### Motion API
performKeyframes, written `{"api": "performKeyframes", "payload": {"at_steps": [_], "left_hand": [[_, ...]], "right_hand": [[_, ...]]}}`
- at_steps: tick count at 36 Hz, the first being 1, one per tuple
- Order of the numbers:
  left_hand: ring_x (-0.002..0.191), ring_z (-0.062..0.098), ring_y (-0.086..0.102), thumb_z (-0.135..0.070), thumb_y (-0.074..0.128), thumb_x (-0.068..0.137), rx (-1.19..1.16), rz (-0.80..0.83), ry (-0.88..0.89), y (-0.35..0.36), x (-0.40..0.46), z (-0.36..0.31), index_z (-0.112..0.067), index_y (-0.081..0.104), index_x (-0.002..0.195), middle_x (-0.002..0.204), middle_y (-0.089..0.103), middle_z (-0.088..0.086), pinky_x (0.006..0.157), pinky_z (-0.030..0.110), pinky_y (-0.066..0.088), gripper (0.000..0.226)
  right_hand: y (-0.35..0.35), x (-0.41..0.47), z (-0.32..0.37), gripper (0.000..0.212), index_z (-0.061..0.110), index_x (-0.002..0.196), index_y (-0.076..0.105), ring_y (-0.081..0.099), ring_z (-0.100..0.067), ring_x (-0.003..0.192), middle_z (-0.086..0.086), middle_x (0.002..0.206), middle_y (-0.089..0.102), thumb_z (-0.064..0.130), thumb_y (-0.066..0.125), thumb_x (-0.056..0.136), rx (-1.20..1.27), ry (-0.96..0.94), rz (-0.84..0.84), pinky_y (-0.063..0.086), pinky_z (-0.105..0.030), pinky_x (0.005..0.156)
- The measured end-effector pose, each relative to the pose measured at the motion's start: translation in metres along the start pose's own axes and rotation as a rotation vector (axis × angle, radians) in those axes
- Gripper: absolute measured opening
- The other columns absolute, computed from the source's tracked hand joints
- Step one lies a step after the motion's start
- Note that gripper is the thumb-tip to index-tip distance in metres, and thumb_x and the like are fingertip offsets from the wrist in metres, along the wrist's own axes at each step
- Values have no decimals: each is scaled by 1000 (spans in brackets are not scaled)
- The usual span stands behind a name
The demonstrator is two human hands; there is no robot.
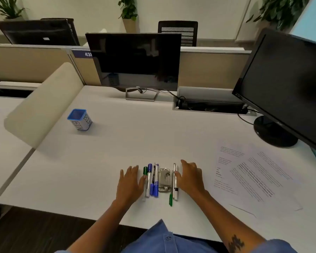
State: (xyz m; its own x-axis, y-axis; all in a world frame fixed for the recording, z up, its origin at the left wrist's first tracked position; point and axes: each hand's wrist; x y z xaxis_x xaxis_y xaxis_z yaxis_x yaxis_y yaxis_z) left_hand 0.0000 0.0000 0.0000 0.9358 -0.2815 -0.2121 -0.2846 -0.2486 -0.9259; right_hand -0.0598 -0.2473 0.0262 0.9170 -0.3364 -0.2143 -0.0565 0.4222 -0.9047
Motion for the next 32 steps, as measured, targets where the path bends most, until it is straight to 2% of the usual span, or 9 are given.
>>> {"api": "performKeyframes", "payload": {"at_steps": [3,6,10,18,26,32], "left_hand": [[144,14,50,-57,43,104,62,-78,-5,-4,0,-6,-22,38,160,150,59,-3,132,46,8,66],[131,17,59,-60,51,99,80,-99,-7,-7,-1,-16,-25,43,156,134,69,-5,124,44,29,68],[123,18,60,-62,57,94,96,-63,-4,-7,-1,-24,-25,46,152,130,68,-6,107,40,42,70],[130,22,57,-51,64,96,-1,-33,-48,0,-1,-28,-21,42,154,143,59,0,107,39,46,69],[114,19,61,-39,68,95,-88,-17,-109,2,1,-33,-20,46,144,130,61,1,94,34,53,57],[112,21,60,-27,72,92,-142,-7,-143,4,2,-35,-17,45,144,131,58,4,91,32,55,59]], "right_hand": [[0,0,4,53,14,144,54,52,-29,133,-7,136,65,39,67,100,64,6,-17,45,-44,106],[0,-1,11,59,16,147,51,47,-27,137,-4,144,58,43,70,98,74,29,38,47,-42,107],[4,0,13,66,16,150,47,46,-26,138,-6,147,51,44,72,96,122,57,73,50,-40,108],[11,1,10,62,14,144,50,48,-26,134,-8,142,49,40,76,94,173,59,86,53,-38,105],[13,6,5,55,13,143,51,49,-26,130,-7,140,50,25,76,95,214,72,87,54,-36,102],[13,9,2,46,10,134,56,61,-27,115,-9,130,56,22,77,95,250,80,94,58,-40,95]]}}
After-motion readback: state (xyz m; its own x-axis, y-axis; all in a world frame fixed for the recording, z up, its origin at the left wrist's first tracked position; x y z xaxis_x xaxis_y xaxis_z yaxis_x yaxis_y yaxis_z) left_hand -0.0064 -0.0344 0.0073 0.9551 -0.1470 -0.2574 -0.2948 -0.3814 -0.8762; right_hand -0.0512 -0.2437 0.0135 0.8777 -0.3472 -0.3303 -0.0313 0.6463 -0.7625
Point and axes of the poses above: each hand's wrist, its own x-axis towards the middle knuckle, its own y-axis out of the palm, z = x × y
